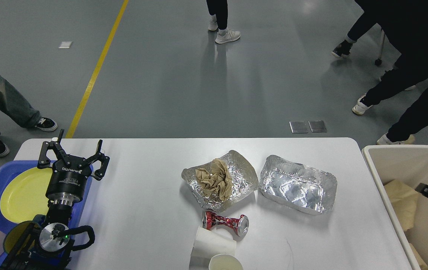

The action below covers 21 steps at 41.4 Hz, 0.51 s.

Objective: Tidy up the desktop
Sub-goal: 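Release the bag in the bin and raise the right gripper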

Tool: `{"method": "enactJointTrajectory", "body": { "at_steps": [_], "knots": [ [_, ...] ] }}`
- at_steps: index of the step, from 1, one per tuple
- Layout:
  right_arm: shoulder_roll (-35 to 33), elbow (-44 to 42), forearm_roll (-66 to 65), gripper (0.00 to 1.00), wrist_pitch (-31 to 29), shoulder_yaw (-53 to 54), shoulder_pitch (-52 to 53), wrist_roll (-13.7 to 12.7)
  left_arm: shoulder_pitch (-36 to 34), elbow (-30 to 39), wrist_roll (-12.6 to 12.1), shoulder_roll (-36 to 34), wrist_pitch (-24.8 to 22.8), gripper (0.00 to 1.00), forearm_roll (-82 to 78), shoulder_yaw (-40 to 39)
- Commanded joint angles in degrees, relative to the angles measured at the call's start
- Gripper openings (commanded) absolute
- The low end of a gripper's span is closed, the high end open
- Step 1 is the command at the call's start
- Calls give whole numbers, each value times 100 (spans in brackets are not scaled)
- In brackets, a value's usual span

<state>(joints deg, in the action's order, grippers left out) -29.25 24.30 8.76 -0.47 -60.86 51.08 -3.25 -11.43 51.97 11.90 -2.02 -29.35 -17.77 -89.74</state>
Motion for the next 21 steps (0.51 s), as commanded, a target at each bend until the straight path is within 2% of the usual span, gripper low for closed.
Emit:
{"method": "enactJointTrajectory", "body": {
  "at_steps": [1, 6, 8, 10, 21],
  "knots": [
    [-116, 838, -655, 100, -804, -417, 1280, 0, 1, -2, 5, 0, 0, 97, 2, 1],
    [-107, 1760, -1061, 100, -1639, -787, 2650, -26, 1, 6, -4, 0, 0, 97, 2, 1],
    [-55, 2226, -1078, 100, -2113, -1033, 3318, -44, 1, -2, -4, 0, 0, 97, 2, 1],
    [120, 2691, -1078, 100, -2849, -1366, 4239, -53, 1, -2, 5, 0, 0, 97, 2, 1],
    [973, 3659, -1043, 100, -5251, -1833, 6422, -62, 1, -2, 5, 0, 0, 97, 2, 1]
  ]
}}
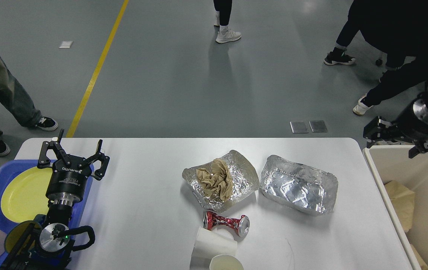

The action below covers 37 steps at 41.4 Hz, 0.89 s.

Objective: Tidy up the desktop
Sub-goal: 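Release the bag in the bin and raise the right gripper, then lower the right gripper onto the flat foil sheet and grasp it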

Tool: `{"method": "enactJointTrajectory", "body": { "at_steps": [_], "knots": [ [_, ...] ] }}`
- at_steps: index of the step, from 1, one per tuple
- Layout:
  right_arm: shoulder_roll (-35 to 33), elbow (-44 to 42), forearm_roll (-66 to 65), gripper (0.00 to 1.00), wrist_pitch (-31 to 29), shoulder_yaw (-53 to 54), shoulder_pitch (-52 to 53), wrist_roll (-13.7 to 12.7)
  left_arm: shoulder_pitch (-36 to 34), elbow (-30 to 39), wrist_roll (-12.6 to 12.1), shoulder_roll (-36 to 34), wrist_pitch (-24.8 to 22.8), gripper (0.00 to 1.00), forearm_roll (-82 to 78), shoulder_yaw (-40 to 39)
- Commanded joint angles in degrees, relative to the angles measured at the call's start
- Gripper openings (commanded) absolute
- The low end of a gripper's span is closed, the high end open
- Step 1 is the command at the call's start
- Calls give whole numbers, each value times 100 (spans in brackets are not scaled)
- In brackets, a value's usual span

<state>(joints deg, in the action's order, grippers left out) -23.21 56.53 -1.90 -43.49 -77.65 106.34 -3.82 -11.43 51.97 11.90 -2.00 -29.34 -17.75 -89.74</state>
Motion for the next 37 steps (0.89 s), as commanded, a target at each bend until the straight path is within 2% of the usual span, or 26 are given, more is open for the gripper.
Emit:
{"method": "enactJointTrajectory", "body": {
  "at_steps": [1, 11, 15, 27, 34, 37],
  "knots": [
    [405, 542, 31, 100, -1090, -154, 1071, -4, 1, -3, 5, -2, -2, 97, -1, 1],
    [642, 2562, 110, 100, -1151, -93, 2986, -22, 1, -3, 5, -2, -2, 97, -1, 1],
    [651, 2942, 163, 100, -1151, -5, 3322, -13, 1, -3, 5, -2, -2, 97, -1, 1],
    [774, 3013, 172, 100, -1030, 118, 3305, -13, 1, -3, 5, -2, -2, 97, -1, 1],
    [756, 3013, 628, 100, -100, 224, 3288, -4, 1, -3, 5, -2, -2, 97, -1, 1],
    [809, 3074, 629, 100, 69, 232, 3288, -4, 1, -3, 5, -2, -2, 97, -1, 1]
  ]
}}
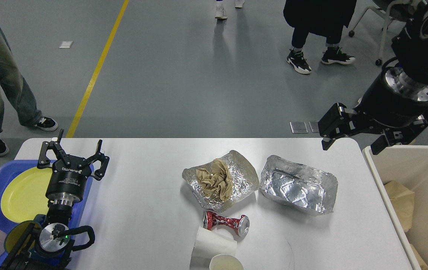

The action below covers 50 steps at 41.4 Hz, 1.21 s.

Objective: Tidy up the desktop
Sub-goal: 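Lower the right gripper onto the flat foil sheet and grasp it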

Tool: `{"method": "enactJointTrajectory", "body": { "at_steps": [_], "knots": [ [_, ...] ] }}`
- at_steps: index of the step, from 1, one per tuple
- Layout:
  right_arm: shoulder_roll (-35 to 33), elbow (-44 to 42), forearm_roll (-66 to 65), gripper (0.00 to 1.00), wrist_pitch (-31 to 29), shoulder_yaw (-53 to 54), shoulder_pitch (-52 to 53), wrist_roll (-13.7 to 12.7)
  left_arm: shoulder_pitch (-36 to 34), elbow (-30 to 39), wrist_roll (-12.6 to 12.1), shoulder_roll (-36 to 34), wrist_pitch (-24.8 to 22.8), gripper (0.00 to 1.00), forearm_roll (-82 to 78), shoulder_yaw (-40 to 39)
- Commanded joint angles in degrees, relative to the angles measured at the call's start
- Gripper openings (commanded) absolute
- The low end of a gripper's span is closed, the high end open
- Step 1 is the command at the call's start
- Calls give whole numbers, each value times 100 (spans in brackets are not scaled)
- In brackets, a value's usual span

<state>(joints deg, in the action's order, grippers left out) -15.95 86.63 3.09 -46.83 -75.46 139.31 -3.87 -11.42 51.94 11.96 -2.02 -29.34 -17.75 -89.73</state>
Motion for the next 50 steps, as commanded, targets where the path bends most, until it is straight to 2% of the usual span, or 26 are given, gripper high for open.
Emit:
{"method": "enactJointTrajectory", "body": {
  "at_steps": [1, 10, 18, 20, 24, 28, 32, 42, 50],
  "knots": [
    [118, 82, 130, 100, 403, 22, -9, 9, 0, 0, -9, 0, -1, 97, -1, 0],
    [224, 29, -220, 98, 499, 364, -272, 26, 0, 0, -9, 0, -1, 97, -1, 0],
    [276, -6, -2478, 98, 1000, 1533, -1264, 53, 0, 0, -9, 0, -1, 97, -1, 0],
    [347, -119, -3495, 97, 1167, 1876, -1686, 70, 0, 0, -9, 0, -1, 97, -1, 0],
    [399, -331, -4456, 97, 1404, 2061, -2135, 70, 0, 0, -9, 0, -1, 97, -1, 0],
    [759, -498, -5098, 97, 1930, 2070, -2618, 62, 0, 0, -9, 0, -1, 97, -1, 0],
    [1146, -717, -5468, 98, 2450, 2044, -3207, 62, 0, 0, -9, 0, -1, 97, -1, 0],
    [1788, -1675, -5793, 98, 2714, 1983, -4394, 62, 0, 0, -9, 0, -1, 97, -1, 0],
    [2043, -2211, -5899, 97, 3249, 1140, -5027, 70, 0, 0, -1, 0, -1, 97, -1, 0]
  ]
}}
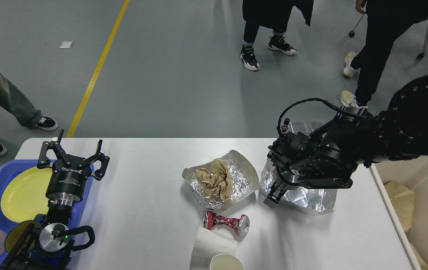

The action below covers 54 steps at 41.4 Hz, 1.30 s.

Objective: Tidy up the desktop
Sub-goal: 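Lower the right gripper onto the flat foil sheet and grasp it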

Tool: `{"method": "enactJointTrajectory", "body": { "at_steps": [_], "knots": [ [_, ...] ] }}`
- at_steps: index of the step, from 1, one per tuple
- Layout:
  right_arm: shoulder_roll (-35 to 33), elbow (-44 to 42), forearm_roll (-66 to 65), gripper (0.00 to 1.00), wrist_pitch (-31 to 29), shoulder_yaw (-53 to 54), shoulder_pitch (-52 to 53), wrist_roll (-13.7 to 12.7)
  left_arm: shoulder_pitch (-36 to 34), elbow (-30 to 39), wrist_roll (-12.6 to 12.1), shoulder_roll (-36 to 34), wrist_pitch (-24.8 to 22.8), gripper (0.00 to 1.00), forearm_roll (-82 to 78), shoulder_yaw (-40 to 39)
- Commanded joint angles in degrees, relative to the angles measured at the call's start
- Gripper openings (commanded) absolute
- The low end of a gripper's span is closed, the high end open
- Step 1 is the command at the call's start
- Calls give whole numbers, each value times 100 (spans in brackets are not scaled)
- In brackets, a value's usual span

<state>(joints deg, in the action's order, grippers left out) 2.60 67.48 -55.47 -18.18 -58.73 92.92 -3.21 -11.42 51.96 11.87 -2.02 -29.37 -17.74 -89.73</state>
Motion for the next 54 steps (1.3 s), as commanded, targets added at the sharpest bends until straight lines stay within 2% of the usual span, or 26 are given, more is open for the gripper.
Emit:
{"method": "enactJointTrajectory", "body": {
  "at_steps": [1, 18, 35, 38, 42, 47, 54],
  "knots": [
    [197, -349, -43, 97, 472, -622, -450, -4, 0, -2, 0, 0, 1, 97, -10, 0],
    [197, -586, 45, 97, 719, -719, -1100, -22, 0, -2, 9, 0, 1, 97, -1, 0],
    [214, -1131, 54, 84, 886, -684, -1619, -39, 0, -2, 9, 0, 1, 97, -1, 0],
    [206, -1184, 54, 76, 886, -684, -1619, -39, 0, -2, 9, 0, 1, 97, -1, 0],
    [188, -1211, 54, 50, 886, -684, -1602, -48, 0, -2, 9, 0, 1, 97, -1, 0],
    [188, -1219, 63, 31, 886, -684, -1593, -57, 0, -2, 9, 0, 1, 97, -1, 0],
    [214, -1193, 124, 29, 877, -684, -1610, -57, 0, -2, 9, 0, 1, 97, -1, 0]
  ]
}}
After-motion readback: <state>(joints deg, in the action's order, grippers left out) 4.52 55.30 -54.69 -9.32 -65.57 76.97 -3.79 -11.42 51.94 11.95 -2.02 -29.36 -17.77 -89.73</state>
